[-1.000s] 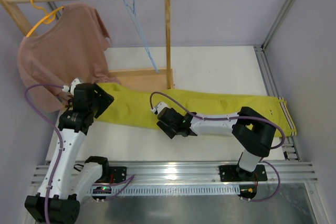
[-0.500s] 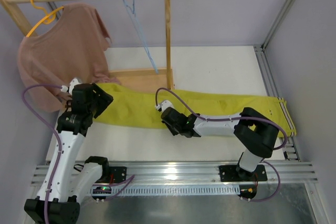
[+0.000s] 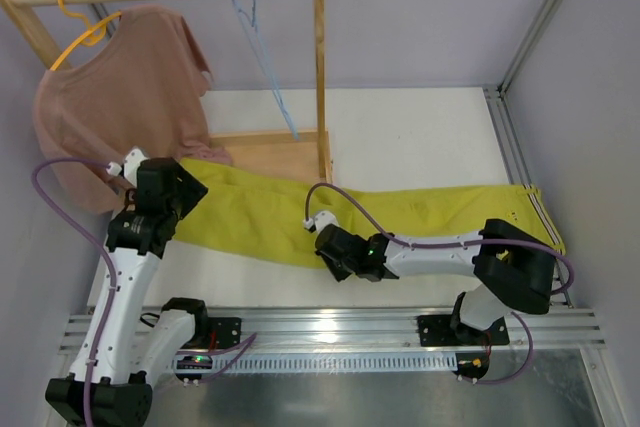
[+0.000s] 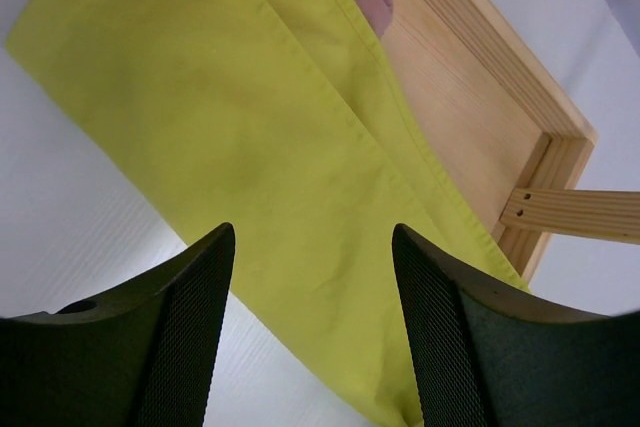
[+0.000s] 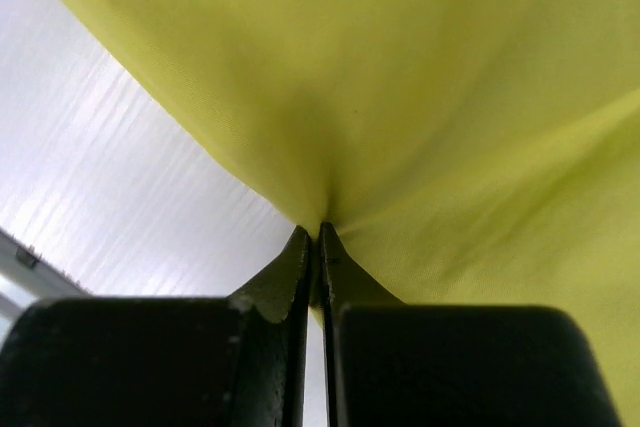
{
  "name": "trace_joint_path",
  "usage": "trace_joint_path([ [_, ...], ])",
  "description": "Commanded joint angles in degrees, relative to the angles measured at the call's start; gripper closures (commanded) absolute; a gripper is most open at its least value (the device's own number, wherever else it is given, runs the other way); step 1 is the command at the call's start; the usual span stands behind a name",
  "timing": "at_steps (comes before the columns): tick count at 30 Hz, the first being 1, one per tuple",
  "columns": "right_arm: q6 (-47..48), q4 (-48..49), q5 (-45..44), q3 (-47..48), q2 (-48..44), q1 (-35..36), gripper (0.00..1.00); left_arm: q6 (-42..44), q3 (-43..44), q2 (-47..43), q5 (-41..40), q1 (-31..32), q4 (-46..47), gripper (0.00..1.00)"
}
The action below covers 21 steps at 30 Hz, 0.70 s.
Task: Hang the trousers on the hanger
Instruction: Fold the trousers
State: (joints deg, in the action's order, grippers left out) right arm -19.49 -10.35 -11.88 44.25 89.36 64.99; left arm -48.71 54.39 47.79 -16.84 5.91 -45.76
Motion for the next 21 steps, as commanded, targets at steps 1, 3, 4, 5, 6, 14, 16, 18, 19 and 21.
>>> trace_joint_path([
  [1,-5.99,-8.02,3.27,-3.73,-2.43,2.59,0.96,1.16,3.26,0.63,-4.60,-0.29,-1.35,0.35],
  [3,-8.98,-8.81,3.18,-4.78,-3.49,3.64,0.96,0.72,3.70,0.72,-5.83,-0.29,-1.96,0.35],
  [4,-9.51,-8.81,3.18,-5.05,-3.84,4.17,0.96,0.46,3.79,0.55,-7.66,-0.20,-2.58,0.35],
  [5,-9.87,-8.72,2.92,-5.57,-4.54,4.96,0.96,0.28,3.88,0.64,-8.46,-0.20,-3.02,0.35],
  [6,-10.74,-8.90,2.91,-5.84,-4.81,6.19,0.96,0.28,3.71,0.46,-9.34,-0.29,-2.93,0.34],
  [14,-16.28,-8.81,3.97,-8.74,-7.97,11.64,0.96,0.37,0.72,1.69,-8.30,-0.29,-2.76,0.34],
  [16,-17.60,-9.51,3.62,-9.09,-9.55,12.09,0.96,-0.33,-0.42,2.13,-7.51,-0.29,-2.23,0.33],
  [18,-18.30,-9.78,3.18,-9.62,-10.78,12.35,0.96,-0.95,-1.04,3.35,-5.15,-0.20,-1.27,0.32],
  [19,-19.18,-9.95,3.00,-10.06,-12.09,12.44,0.95,-1.21,-1.48,3.88,-4.35,-0.20,-0.65,0.32],
  [21,-20.06,-11.87,1.17,-9.80,-13.77,12.44,0.76,-1.39,-1.83,5.72,-2.68,-0.29,0.75,0.32],
])
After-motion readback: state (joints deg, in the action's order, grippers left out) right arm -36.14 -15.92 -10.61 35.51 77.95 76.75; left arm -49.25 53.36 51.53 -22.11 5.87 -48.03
